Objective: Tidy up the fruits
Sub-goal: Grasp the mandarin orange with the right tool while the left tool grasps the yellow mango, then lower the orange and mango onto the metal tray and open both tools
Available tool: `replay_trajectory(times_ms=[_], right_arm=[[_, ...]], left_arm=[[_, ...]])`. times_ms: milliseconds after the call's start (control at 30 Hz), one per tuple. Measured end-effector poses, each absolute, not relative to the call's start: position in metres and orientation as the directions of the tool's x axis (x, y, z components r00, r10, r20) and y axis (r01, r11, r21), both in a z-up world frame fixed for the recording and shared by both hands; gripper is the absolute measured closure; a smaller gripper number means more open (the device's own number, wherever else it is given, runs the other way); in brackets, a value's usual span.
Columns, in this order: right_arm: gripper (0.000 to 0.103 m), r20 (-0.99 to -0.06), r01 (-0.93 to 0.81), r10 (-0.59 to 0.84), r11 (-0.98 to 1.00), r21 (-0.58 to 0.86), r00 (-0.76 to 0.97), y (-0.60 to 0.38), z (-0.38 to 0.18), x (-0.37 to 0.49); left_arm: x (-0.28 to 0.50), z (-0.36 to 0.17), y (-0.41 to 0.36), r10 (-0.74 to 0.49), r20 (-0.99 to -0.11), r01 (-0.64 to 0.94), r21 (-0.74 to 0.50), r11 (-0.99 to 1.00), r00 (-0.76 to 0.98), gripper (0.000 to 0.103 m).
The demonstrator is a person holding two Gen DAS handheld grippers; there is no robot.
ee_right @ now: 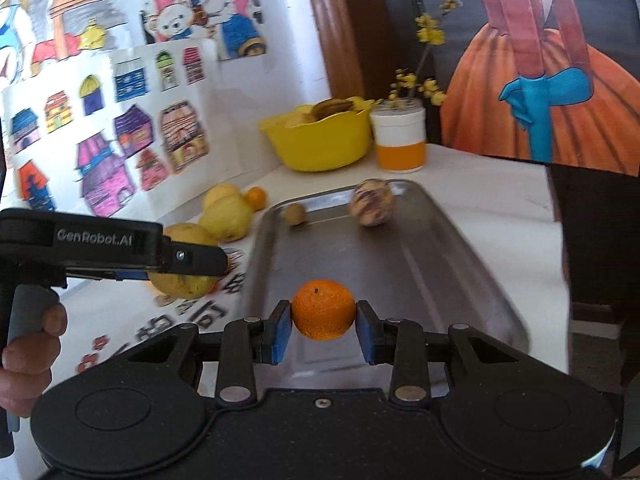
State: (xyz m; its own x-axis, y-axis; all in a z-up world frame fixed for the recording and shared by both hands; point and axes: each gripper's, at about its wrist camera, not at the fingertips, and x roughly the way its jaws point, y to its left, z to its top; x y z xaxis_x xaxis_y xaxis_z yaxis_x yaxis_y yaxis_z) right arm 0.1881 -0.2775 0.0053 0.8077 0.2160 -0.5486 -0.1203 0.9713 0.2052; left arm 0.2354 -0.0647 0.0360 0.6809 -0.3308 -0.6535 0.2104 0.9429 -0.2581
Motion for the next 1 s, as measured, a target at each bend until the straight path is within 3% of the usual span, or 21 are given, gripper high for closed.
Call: replay_trajectory(times_ms=[567,1000], right_arm=[[0.066,-0.579,-0.107,0.173,0.983,0.147,0.797,-0.313,-0.012,0.284],[0.065,-0.617,-0.105,0.171,0.984,0.143,0.768,-0.311,-0.028,0.295]], left_arm=[[0.330,0.007,-0.115,-0.318,-0.667,0.228,-0.221,0.948,0.674,0.032],[0.351,-0.007,-0.128,-0.308,-0.696,0.240,-0.197,0.951,0.648,0.032]])
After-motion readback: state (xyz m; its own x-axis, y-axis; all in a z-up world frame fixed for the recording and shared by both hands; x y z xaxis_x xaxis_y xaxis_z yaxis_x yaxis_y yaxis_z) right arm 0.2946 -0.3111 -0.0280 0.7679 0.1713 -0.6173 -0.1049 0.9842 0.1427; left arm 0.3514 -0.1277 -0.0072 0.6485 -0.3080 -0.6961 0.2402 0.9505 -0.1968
